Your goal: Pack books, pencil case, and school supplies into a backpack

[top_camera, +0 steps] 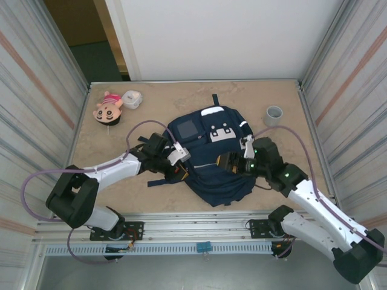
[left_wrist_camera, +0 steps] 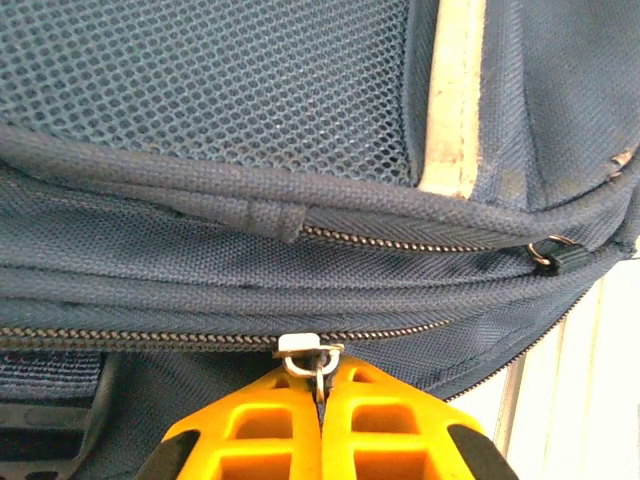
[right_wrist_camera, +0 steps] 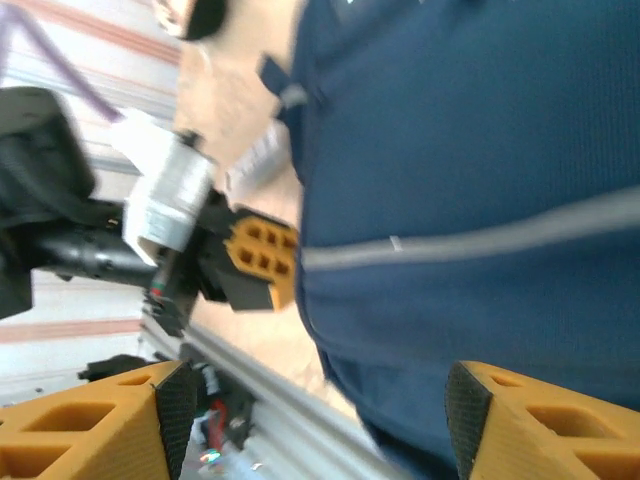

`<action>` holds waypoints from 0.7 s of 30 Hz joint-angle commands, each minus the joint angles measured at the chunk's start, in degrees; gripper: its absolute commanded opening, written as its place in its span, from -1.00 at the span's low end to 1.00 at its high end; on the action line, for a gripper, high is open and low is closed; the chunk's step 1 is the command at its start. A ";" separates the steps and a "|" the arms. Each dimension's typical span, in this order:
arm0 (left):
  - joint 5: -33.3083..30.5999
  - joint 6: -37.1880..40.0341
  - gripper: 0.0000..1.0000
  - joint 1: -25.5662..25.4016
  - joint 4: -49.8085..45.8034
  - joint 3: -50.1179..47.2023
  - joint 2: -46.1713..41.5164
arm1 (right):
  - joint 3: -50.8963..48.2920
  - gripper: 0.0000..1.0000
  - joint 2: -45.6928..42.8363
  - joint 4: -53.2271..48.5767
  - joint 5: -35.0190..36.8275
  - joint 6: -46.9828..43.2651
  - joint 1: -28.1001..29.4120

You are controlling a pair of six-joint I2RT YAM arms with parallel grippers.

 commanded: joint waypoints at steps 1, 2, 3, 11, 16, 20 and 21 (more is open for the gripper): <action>-0.84 -1.50 -0.96 -0.22 1.97 -0.51 -2.06 | -2.22 0.39 -0.15 -0.82 0.65 18.32 3.50; -1.30 -1.51 -0.96 -0.22 1.97 -0.58 -2.14 | -2.83 0.41 0.10 -0.99 1.25 19.67 3.85; -1.67 -1.44 -0.96 -0.24 2.09 -0.53 -2.14 | -3.71 0.44 0.28 -0.99 1.52 20.76 3.87; -2.04 -1.22 -0.96 -0.26 2.83 0.03 -1.10 | -10.69 0.63 -1.41 3.03 5.05 29.77 3.52; -1.17 -1.14 -0.96 -0.26 3.36 0.46 -0.71 | -11.33 0.65 0.97 7.63 5.65 30.18 2.85; -0.29 -1.09 -0.96 -0.30 3.41 0.63 -0.76 | -11.87 0.41 3.71 14.07 6.75 30.29 2.12; -0.02 -1.03 -0.96 -0.41 3.30 0.63 -0.80 | -12.09 0.27 4.38 16.26 7.49 30.57 1.89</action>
